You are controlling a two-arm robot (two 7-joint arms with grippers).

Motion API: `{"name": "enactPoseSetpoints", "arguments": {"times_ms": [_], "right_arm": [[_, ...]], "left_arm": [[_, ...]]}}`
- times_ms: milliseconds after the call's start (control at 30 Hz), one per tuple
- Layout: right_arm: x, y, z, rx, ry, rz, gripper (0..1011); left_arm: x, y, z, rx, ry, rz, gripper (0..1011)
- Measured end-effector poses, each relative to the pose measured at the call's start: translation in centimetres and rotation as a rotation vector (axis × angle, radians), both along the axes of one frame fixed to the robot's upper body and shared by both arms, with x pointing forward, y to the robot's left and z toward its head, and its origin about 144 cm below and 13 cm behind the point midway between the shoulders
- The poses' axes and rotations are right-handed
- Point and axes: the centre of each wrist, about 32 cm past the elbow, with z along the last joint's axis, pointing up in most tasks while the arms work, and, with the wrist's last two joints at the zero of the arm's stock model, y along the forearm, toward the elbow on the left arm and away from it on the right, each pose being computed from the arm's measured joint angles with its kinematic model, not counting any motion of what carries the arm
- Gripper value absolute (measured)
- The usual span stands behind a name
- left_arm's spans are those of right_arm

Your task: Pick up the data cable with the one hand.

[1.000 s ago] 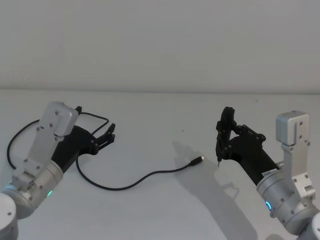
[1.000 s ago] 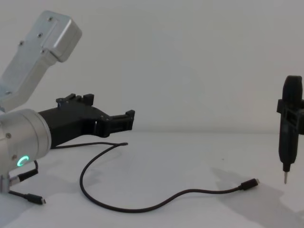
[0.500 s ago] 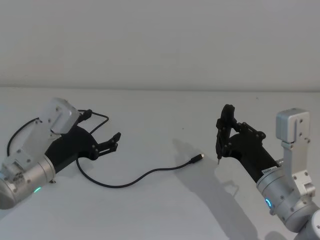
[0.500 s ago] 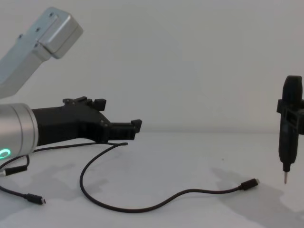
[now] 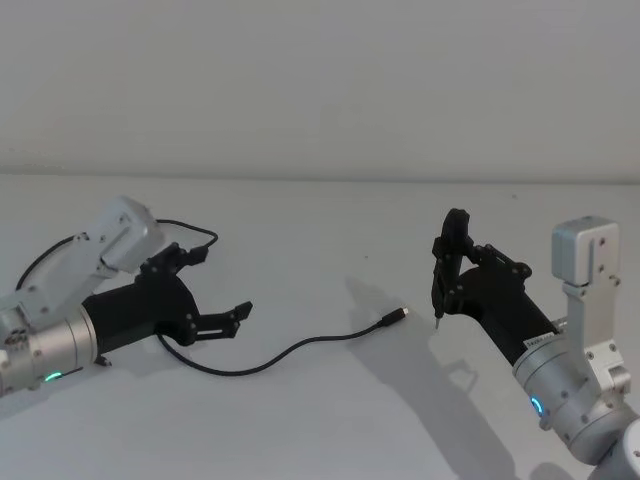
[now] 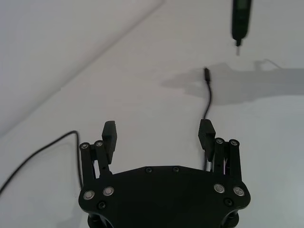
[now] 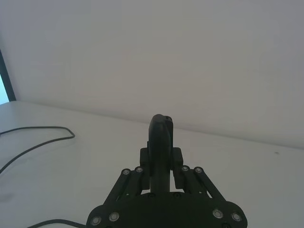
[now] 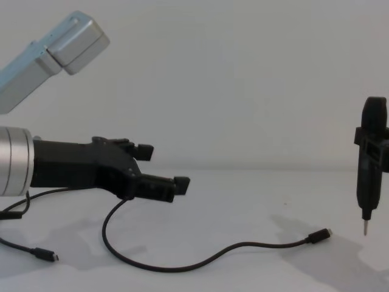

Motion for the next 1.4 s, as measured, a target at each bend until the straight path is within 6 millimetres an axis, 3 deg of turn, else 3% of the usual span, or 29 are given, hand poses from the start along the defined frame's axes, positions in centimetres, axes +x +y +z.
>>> {"name": "enactPoseSetpoints", "arguments": {"times_ms": [633,1400], "right_arm": [[0.0,0.0,0.0,0.0,0.0,0.0,274],[0.0,0.0,0.0,0.0,0.0,0.0,275]], "left_arm": [[1.9,-2.0,0.3,0.028,0.138,-0.096,1001],[4.0,-5.5,-0.9,0.094,0.218,-0.122,1000]]}}
